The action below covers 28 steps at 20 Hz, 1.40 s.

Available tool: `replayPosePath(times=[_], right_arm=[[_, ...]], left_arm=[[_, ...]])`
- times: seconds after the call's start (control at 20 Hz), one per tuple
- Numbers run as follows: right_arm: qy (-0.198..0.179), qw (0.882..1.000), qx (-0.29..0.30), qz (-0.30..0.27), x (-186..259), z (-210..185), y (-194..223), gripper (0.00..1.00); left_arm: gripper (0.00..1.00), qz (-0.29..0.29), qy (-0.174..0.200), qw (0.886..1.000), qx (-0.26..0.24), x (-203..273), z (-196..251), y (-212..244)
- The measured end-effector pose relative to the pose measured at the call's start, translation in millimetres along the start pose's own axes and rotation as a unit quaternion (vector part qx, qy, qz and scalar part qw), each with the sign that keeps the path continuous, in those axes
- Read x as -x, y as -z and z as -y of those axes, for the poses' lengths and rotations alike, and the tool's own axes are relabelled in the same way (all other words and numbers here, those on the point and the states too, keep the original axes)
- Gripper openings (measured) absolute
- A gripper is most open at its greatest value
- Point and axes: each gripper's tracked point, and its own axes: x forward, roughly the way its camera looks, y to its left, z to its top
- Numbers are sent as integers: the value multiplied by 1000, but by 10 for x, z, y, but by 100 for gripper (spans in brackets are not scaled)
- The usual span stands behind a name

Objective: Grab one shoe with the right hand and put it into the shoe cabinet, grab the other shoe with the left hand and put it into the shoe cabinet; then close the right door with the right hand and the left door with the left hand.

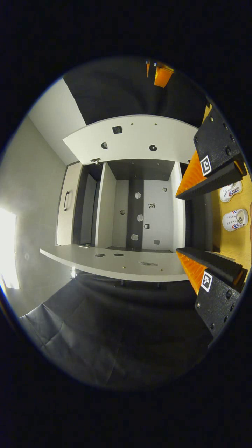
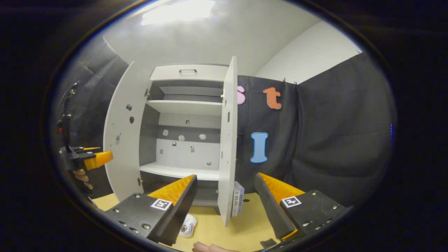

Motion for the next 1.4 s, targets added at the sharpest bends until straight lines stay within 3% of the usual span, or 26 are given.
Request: replayPosePath(times=[0.25,0.3,0.35,0.85,1.0,1.05,1.15,1.4], right_arm=[[-20,999,-4,-33,-248,-334,479,98],[-26,999,-7,-40,-311,-410,598,94],[-34,998,-6,-45,-378,-500,705,98],[-80,991,10,-106,-775,-1241,1721,98],[-82,991,14,-106,-801,-1239,1734,98],[-80,992,9,-99,-802,-1217,1681,94],[-82,992,-1,-96,-793,-1226,1686,98],[-98,981,14,-164,-869,-1496,2537,98]], left_arm=[[84,-8,-1,1000,8,76,-136,129],[84,-11,2,1000,6,94,-147,161],[81,-9,4,1000,2,110,-163,163],[81,0,8,1000,11,261,-226,196],[81,9,6,1000,5,287,-248,143],[81,10,3,1000,6,291,-256,137],[81,13,1,1000,12,299,-274,140],[79,7,10,1000,19,328,-254,273]])
